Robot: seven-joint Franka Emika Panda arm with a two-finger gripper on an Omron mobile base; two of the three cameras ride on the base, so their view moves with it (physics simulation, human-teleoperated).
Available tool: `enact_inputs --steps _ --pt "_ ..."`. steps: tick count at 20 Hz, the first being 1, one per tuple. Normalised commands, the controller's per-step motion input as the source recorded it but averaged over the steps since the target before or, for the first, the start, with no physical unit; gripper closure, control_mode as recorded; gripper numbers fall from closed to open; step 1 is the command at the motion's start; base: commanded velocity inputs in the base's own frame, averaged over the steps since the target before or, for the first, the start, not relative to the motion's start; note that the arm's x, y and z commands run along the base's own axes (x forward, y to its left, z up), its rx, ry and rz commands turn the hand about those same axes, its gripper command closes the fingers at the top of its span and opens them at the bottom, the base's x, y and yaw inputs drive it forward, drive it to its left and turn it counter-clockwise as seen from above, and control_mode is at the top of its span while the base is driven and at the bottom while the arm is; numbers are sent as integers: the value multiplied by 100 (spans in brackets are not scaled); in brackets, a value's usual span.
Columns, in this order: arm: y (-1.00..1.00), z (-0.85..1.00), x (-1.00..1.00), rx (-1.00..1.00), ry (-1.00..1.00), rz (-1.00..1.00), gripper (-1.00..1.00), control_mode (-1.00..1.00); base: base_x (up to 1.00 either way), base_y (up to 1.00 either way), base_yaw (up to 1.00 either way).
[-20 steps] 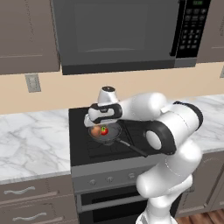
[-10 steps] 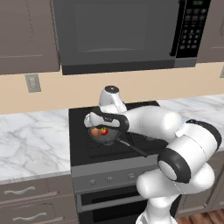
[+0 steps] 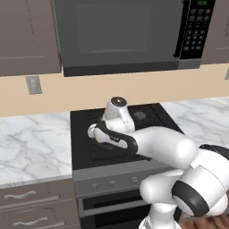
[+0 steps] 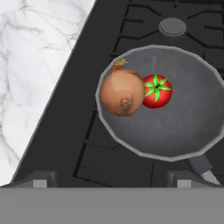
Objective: Place the pan on the front left burner on the stove. Then place the tomato and the onion in the pan and turn on the front left burner.
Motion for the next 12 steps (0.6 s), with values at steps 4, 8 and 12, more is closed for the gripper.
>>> enact_inputs --steps 4,8,12 --pt "0 0 -33 3 -3 -9 -100 -100 0 0 0" --pt "0 0 -38 3 -5 -7 -100 -100 0 0 0" --pt "6 0 -54 2 -9 -4 -100 -100 0 0 0"
